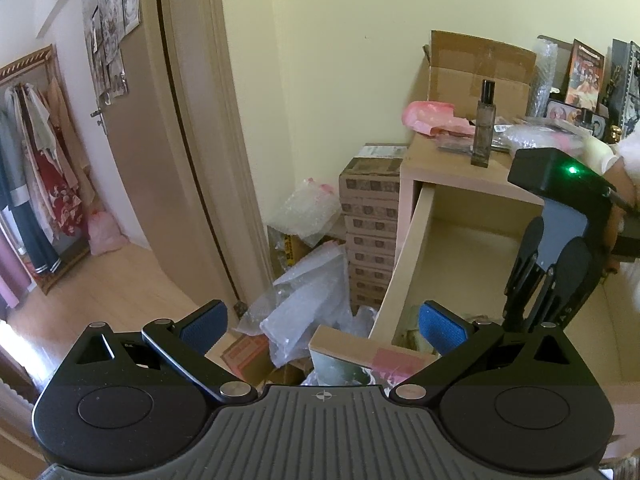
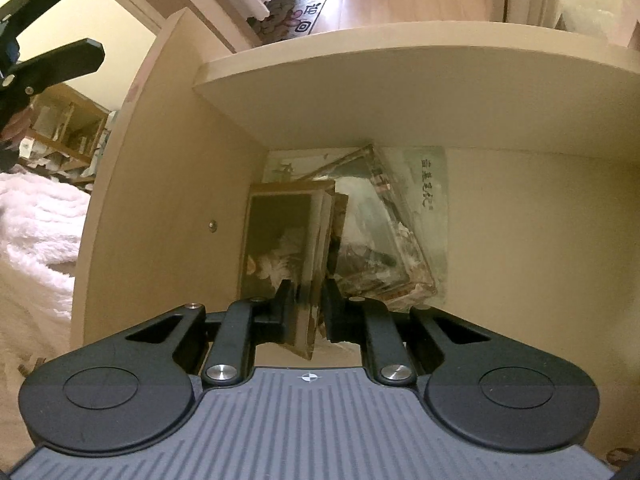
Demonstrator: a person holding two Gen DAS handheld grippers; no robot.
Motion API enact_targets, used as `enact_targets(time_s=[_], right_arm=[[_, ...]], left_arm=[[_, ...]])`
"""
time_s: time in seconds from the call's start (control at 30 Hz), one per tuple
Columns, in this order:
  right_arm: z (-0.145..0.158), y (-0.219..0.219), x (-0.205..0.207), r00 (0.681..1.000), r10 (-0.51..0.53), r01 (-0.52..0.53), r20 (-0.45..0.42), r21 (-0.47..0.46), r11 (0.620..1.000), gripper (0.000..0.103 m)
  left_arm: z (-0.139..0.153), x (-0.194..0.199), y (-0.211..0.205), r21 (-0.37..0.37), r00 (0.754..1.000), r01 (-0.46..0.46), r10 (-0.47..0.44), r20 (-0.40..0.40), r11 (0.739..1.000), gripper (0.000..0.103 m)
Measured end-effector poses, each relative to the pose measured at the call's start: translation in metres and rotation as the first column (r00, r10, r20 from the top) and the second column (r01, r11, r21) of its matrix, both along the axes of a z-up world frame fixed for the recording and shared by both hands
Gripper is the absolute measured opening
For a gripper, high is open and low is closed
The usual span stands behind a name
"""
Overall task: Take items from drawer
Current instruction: 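Close the right gripper on the edge of a framed picture, then lift the framed picture up out of the drawer with the right gripper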
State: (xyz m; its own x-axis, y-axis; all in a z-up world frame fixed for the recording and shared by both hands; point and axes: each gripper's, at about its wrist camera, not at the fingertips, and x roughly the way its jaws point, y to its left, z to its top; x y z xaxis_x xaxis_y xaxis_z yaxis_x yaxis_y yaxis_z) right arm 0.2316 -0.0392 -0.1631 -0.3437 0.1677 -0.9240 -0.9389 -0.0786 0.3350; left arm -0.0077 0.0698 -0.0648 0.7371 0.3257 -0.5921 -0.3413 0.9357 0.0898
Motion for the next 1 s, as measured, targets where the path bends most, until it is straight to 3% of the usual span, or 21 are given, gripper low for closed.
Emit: enact_targets(time_s=[0.43, 0.77, 0.8, 1.0], right_arm=[[0.014, 0.002, 0.01, 0.998, -0.024, 0.025, -0.065, 0.009, 1.0, 0.004], [0.046, -0.009, 0.007, 1.0, -0.016, 0.015, 0.012, 0.037, 0.999, 0.003], [0.034, -0.007, 0.0, 1.0, -0.019, 0.019, 0.019, 0.039, 0.999, 0.003], [0.047, -0.015, -0.005, 0.997, -0.013, 0.009, 0.08, 0.043, 0.999, 0.003]], left_arm=[[0.0, -0.003, 0.005, 0.016, 1.0, 0.006, -0.006, 0.003, 1.0, 0.103], [0.002, 0.0, 0.006, 0.011, 1.0, 0.02, -0.02, 0.014, 1.0, 0.103], [0.002, 0.001, 0.006, 0.012, 1.0, 0.025, -0.025, 0.016, 1.0, 0.103], [0.004, 0.005, 0.003, 0.017, 0.998, 0.053, -0.053, 0.025, 0.998, 0.103]])
